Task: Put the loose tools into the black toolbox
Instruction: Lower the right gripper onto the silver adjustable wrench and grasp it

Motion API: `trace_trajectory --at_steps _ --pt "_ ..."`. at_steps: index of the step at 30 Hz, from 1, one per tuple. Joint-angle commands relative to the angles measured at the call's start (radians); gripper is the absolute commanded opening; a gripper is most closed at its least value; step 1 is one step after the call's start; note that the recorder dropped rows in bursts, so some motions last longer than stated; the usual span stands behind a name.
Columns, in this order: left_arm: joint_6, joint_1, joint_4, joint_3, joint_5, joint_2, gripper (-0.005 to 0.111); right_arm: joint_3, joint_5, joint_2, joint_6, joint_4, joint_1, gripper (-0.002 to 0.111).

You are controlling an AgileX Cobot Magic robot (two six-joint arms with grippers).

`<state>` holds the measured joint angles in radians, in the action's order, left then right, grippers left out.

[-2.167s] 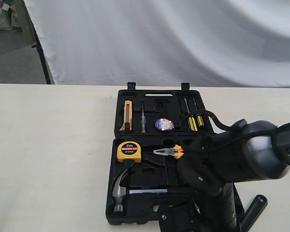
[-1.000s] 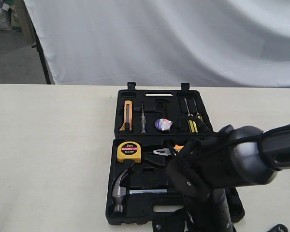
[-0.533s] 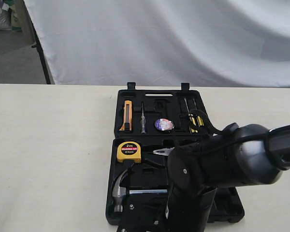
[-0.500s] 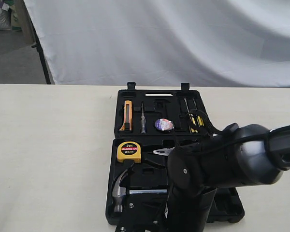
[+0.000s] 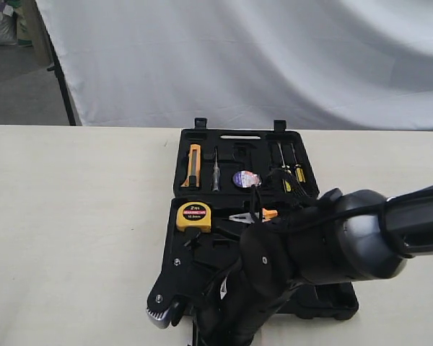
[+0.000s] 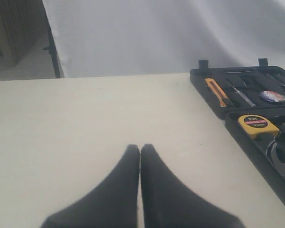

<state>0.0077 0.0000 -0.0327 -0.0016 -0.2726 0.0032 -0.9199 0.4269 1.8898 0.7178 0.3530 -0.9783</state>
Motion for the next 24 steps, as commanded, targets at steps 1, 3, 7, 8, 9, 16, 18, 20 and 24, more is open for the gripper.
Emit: trace_trajectory --at_steps 1,3,7,8,9,16,18,20,24 --pt "-0.008 -0.001 0.002 0.002 0.002 -0.003 0.001 -0.042 0.092 0.022 0.0 -0.038 0.009 0.068" --pt "-0.008 -0.001 0.002 0.002 0.002 -0.003 0.001 -0.05 0.131 0.013 0.0 -0.04 0.009 0.068" --pt "-0.008 -0.001 0.002 0.002 0.002 -0.003 0.001 -0.05 0.184 0.012 0.003 -0.094 0.009 0.068" --pt "-0.008 -0.001 0.002 0.002 0.002 -0.003 0.001 -0.05 0.184 0.012 0.001 -0.094 0.009 0.068" --pt "-0.008 -0.001 0.002 0.002 0.002 -0.003 0.001 -0.05 0.184 0.012 0.001 -0.092 0.009 0.068" --pt "-0.008 -0.001 0.002 0.002 0.002 -0.003 0.001 -0.05 0.199 0.012 0.001 -0.09 0.009 0.038" --pt "-0.008 -0.001 0.002 0.002 0.002 -0.003 0.001 -0.05 0.202 0.012 0.001 -0.084 0.009 0.017" --pt "-0.008 -0.001 0.002 0.002 0.002 -0.003 0.001 -0.05 0.202 0.012 0.001 -0.063 0.009 -0.001" --pt "-0.008 -0.001 0.002 0.002 0.002 -0.003 0.001 -0.052 0.211 0.002 -0.005 -0.007 0.009 -0.001"
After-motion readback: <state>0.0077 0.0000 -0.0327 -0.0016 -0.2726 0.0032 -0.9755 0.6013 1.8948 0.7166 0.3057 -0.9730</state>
